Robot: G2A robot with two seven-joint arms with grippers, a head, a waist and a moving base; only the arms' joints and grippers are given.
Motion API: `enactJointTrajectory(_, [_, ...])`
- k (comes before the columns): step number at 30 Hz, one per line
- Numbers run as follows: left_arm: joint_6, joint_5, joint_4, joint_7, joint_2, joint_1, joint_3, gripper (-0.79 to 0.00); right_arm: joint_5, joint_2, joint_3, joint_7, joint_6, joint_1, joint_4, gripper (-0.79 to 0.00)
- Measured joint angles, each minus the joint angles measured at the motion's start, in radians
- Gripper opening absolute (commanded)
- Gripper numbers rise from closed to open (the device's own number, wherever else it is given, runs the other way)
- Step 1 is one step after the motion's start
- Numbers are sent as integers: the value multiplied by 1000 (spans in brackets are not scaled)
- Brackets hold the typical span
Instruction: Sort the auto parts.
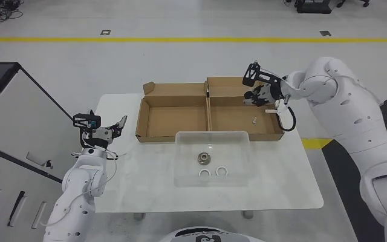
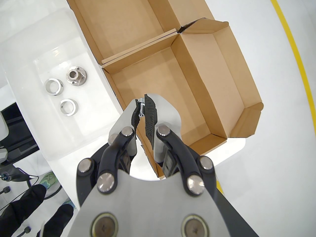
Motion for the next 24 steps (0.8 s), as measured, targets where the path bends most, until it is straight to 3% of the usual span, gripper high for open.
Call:
enactJointTrajectory(10, [0, 0, 0, 0, 0, 0, 0, 0, -92, -74, -156, 89, 264, 80, 36, -785])
enactJointTrajectory(24, [0, 0, 0, 0, 0, 0, 0, 0, -114, -278, -414, 169, 400, 261, 367, -785])
